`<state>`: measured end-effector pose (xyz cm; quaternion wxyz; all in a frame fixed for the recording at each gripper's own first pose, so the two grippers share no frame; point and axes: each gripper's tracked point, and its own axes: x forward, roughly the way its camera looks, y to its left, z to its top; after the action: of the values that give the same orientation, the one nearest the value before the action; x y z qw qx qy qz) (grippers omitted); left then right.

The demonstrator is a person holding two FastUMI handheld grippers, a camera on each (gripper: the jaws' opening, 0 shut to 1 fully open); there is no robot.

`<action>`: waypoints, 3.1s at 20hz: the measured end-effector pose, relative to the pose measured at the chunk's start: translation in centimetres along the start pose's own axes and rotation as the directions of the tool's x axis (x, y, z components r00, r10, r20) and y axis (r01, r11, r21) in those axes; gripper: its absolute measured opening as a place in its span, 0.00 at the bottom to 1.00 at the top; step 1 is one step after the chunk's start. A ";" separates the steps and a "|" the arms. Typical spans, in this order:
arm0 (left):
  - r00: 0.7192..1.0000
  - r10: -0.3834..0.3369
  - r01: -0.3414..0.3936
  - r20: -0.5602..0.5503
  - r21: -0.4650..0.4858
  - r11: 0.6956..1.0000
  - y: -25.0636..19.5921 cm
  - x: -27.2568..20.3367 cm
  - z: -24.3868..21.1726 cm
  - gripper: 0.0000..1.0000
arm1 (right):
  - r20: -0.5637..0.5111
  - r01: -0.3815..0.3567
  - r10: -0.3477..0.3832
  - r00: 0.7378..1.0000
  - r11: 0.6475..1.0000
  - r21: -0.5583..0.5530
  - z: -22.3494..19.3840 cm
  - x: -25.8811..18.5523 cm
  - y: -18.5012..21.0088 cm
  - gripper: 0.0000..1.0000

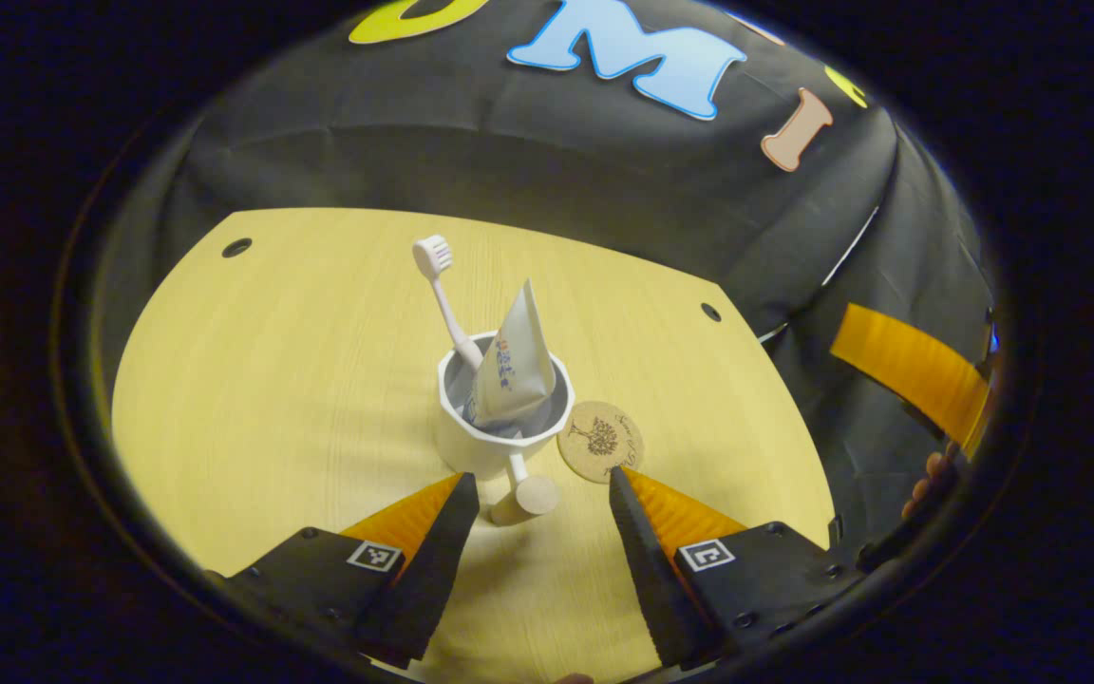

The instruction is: Put the toothbrush and toothpaste on the desktop into the cup, then pick up the cup and place it on the coaster on the desktop.

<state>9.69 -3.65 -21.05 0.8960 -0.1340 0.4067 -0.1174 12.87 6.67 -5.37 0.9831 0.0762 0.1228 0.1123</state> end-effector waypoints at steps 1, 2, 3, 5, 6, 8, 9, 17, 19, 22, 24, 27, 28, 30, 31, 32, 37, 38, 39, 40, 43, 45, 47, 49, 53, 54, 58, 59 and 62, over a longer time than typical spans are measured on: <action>1.000 0.013 -0.013 -0.018 -0.010 1.000 0.1 0.1 0.1 0.90 | -0.009 0.010 -0.010 1.000 1.000 0.003 -0.6 -0.5 -0.6 0.94; 0.999 0.031 -0.032 -0.042 -0.021 0.999 0.3 0.5 0.2 0.90 | -0.021 0.021 -0.021 1.000 1.000 0.003 -1.3 -1.1 -1.3 0.94; 0.997 0.046 -0.049 -0.064 -0.033 0.998 0.6 1.2 0.2 0.85 | -0.036 0.040 -0.040 0.999 0.999 0.002 -2.2 -1.4 -2.2 0.94; 0.991 0.068 -0.075 -0.114 -0.058 0.995 1.0 1.9 0.0 0.93 | -0.060 0.073 -0.071 0.996 0.997 0.018 -3.6 -2.5 -3.7 0.95; 0.987 0.080 -0.089 -0.140 -0.063 0.994 1.3 2.2 -0.1 0.95 | -0.068 0.081 -0.079 0.995 0.996 0.032 -4.1 -3.0 -4.1 0.95; 0.975 0.109 -0.124 -0.192 -0.063 0.990 2.1 2.9 -0.5 0.85 | -0.088 0.111 -0.106 0.990 0.993 0.047 -5.4 -3.6 -5.3 0.94; 0.967 0.120 -0.138 -0.224 -0.065 0.988 2.2 3.1 -1.0 0.90 | -0.101 0.125 -0.119 0.988 0.991 0.057 -6.1 -3.7 -5.8 0.94; 0.930 0.166 -0.202 -0.328 -0.080 0.976 3.4 5.6 -1.6 0.79 | -0.157 0.161 -0.138 0.978 0.977 0.142 -8.7 -4.5 -8.1 0.95; 0.923 0.185 -0.229 -0.339 -0.093 0.969 3.9 5.9 -1.7 0.75 | -0.168 0.169 -0.142 0.976 0.972 0.162 -9.2 -4.7 -8.6 0.95; 0.916 0.187 -0.245 -0.355 -0.127 0.961 3.8 6.0 -2.5 0.68 | -0.181 0.192 -0.160 0.970 0.966 0.171 -9.9 -5.2 -9.5 0.95; 0.909 0.207 -0.260 -0.363 -0.105 0.960 3.9 6.2 -2.6 0.49 | -0.182 0.205 -0.172 0.968 0.962 0.179 -10.1 -5.4 -10.2 0.95; 0.900 0.233 -0.279 -0.369 -0.075 0.957 4.1 5.8 -2.6 0.43 | -0.180 0.213 -0.179 0.967 0.958 0.192 -10.2 -5.7 -10.8 0.95; 0.900 0.246 -0.286 -0.361 -0.060 0.956 4.4 5.7 -2.4 0.41 | -0.178 0.215 -0.181 0.967 0.957 0.194 -10.2 -5.9 -10.9 0.95; 0.899 0.254 -0.288 -0.356 -0.046 0.956 4.3 5.9 -2.3 0.37 | -0.170 0.213 -0.181 0.969 0.957 0.197 -9.9 -6.0 -11.0 0.95; 0.905 0.244 -0.278 -0.349 -0.048 0.959 4.0 6.0 -2.5 0.37 | -0.166 0.212 -0.181 0.969 0.958 0.195 -9.7 -6.1 -10.9 0.95; 0.907 0.238 -0.270 -0.349 -0.044 0.962 3.7 5.9 -2.4 0.37 | -0.164 0.213 -0.182 0.969 0.958 0.191 -9.6 -6.2 -10.9 0.95; 0.921 0.234 -0.242 -0.312 0.015 0.970 1.7 5.7 -1.8 0.36 | -0.159 0.205 -0.176 0.972 0.961 0.188 -9.4 -6.5 -10.8 0.95; 0.923 0.225 -0.228 -0.311 0.028 0.973 1.1 5.6 -1.7 0.36 | -0.157 0.203 -0.174 0.972 0.961 0.189 -9.3 -6.6 -10.7 0.95; 0.925 0.215 -0.214 -0.314 0.037 0.976 0.3 5.4 -1.5 0.36 | -0.155 0.201 -0.173 0.973 0.961 0.189 -9.3 -6.6 -10.7 0.95; 0.926 0.203 -0.199 -0.318 0.048 0.979 -0.4 5.2 -1.4 0.36 | -0.155 0.199 -0.171 0.973 0.961 0.189 -9.2 -6.7 -10.7 0.95; 0.926 0.181 -0.160 -0.330 0.090 0.983 -1.7 4.0 -1.4 0.36 | -0.156 0.205 -0.177 0.972 0.961 0.187 -9.4 -7.0 -11.0 0.95; 0.925 0.170 -0.139 -0.341 0.116 0.984 -2.3 3.2 -1.5 0.36 | -0.159 0.215 -0.186 0.970 0.958 0.192 -9.7 -7.4 -11.3 0.95; 0.920 0.165 -0.123 -0.355 0.137 0.983 -2.6 2.5 -1.8 0.36 | -0.161 0.227 -0.196 0.967 0.953 0.200 -9.9 -7.7 -11.8 0.95; 0.915 0.167 -0.117 -0.366 0.156 0.981 -2.7 2.1 -2.0 0.36 | -0.165 0.239 -0.207 0.964 0.948 0.208 -10.0 -8.0 -12.3 0.95; 0.910 0.168 -0.108 -0.379 0.175 0.979 -3.0 1.3 -2.4 0.36 | -0.165 0.253 -0.219 0.962 0.941 0.227 -10.1 -8.4 -13.1 0.95; 0.908 0.172 -0.110 -0.381 0.180 0.978 -3.2 1.2 -2.3 0.36 | -0.167 0.254 -0.220 0.961 0.939 0.229 -10.2 -8.5 -13.2 0.95; 0.902 0.189 -0.123 -0.388 0.190 0.974 -2.8 0.6 -2.8 0.35 | -0.167 0.254 -0.218 0.962 0.938 0.237 -10.3 -8.8 -13.5 0.95; 0.901 0.193 -0.126 -0.389 0.192 0.973 -2.7 0.2 -2.9 0.35 | -0.166 0.255 -0.220 0.961 0.938 0.236 -10.4 -9.1 -13.6 0.95; 0.900 0.206 -0.135 -0.385 0.203 0.970 -1.7 -1.7 -3.0 0.35 | -0.165 0.257 -0.221 0.961 0.936 0.242 -10.4 -9.3 -13.9 0.95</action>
<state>6.13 -5.14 -21.21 0.8078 0.0069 0.5812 -0.0981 4.18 -7.65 -15.71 0.9602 0.1820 0.2110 -0.0205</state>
